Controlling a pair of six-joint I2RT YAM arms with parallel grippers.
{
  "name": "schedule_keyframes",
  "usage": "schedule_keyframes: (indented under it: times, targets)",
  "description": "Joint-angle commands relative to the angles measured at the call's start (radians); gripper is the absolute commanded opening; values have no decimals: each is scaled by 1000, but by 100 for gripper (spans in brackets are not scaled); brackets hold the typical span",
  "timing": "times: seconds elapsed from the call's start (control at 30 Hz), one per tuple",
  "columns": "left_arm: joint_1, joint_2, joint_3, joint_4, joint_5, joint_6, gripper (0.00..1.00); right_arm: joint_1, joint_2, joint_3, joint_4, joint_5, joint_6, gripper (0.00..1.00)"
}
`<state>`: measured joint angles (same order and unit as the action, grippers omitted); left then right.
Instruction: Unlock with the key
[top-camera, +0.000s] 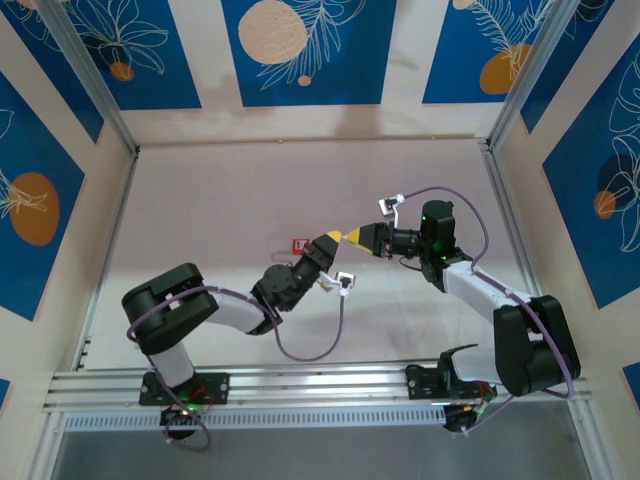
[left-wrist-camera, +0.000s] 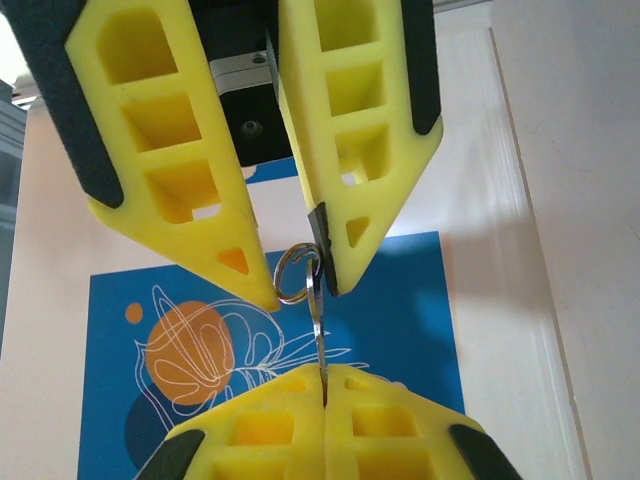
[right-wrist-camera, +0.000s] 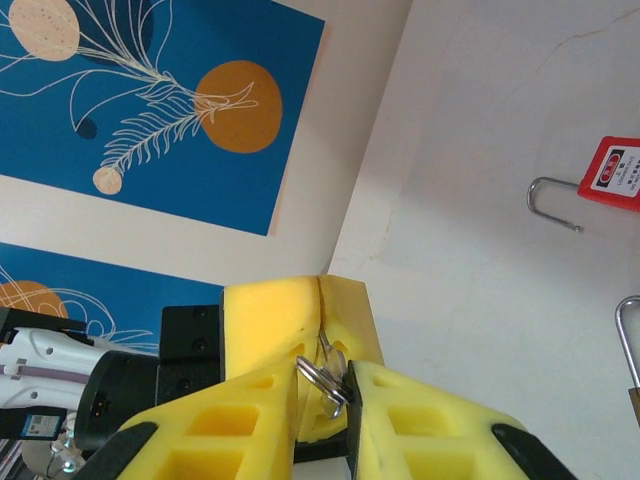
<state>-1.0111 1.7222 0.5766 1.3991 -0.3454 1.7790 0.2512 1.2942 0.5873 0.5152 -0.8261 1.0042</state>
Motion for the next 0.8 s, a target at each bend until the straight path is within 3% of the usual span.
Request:
schedule_keyframes:
  times: [0.0, 0.6, 0.77]
  targets:
    - [-9, 14, -12, 7, 5, -18, 0, 7, 2, 32, 19, 4, -4, 22]
    - [-13, 19, -15, 8, 1, -18, 0, 7, -5, 39, -11, 20, -16, 1]
    - [-13, 17, -15, 8, 1, -16, 0, 2, -27, 38, -50, 38, -34, 0]
